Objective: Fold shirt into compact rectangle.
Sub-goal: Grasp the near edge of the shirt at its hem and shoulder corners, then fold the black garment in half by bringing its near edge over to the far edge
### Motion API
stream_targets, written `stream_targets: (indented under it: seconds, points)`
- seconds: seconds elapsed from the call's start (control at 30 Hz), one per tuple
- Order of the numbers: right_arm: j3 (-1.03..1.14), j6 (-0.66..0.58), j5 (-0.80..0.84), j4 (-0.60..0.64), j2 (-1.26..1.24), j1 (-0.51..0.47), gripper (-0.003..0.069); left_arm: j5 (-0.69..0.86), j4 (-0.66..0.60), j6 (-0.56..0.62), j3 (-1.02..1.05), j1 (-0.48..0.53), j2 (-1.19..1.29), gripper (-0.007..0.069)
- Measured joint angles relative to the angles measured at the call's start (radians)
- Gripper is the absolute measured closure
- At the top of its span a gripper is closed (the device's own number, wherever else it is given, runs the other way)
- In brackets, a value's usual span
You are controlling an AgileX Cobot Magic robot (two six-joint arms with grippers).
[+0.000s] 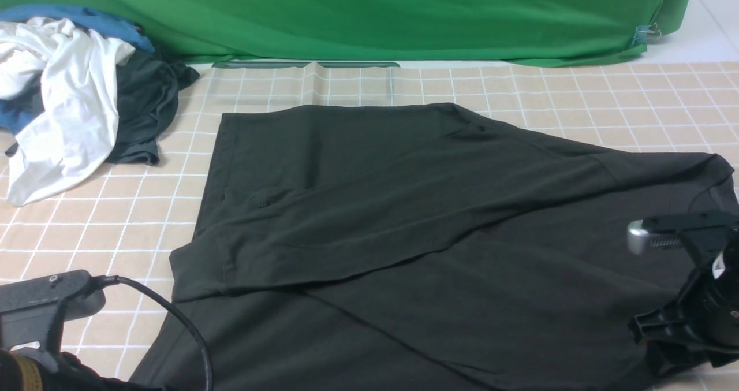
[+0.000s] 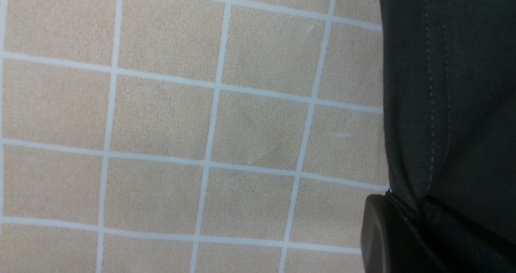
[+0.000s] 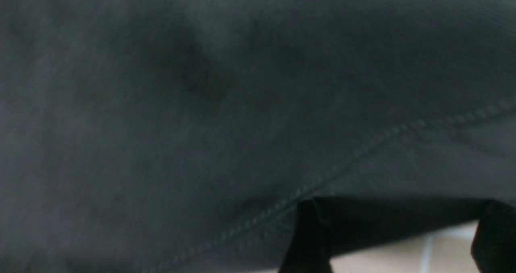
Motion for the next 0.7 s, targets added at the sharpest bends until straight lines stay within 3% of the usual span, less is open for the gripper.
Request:
stream_targets:
  seconds: [0.1, 0.17, 0.23, 0.3, 0.43, 0.7]
  points:
    - [-0.007, 0.002, -0.003, 0.002, 0.029, 0.0, 0.0153, -0.008, 0.0, -0.001, 0.0, 0.0, 0.0, 0.0594]
    - [-0.01, -0.014, -0.005, 0.02, 0.037, 0.0, 0.0259, -0.014, 0.003, -0.005, 0.0, 0.0, 0.0, 0.0594]
    - [-0.011, -0.024, -0.01, 0.037, 0.038, 0.001, 0.0452, -0.023, 0.003, -0.02, 0.0, 0.0, 0.0, 0.0594]
    - [-0.011, -0.045, -0.013, 0.025, 0.038, 0.001, 0.0582, -0.029, 0.004, -0.054, -0.009, 0.0, 0.0, 0.0594]
    - [-0.01, -0.061, -0.017, 0.019, 0.026, 0.001, 0.0617, -0.027, 0.027, -0.133, -0.069, 0.0, 0.0, 0.0594]
    - [-0.06, -0.1, 0.047, 0.001, -0.07, 0.0, 0.0621, -0.024, 0.098, -0.22, -0.245, 0.0, 0.051, 0.0594]
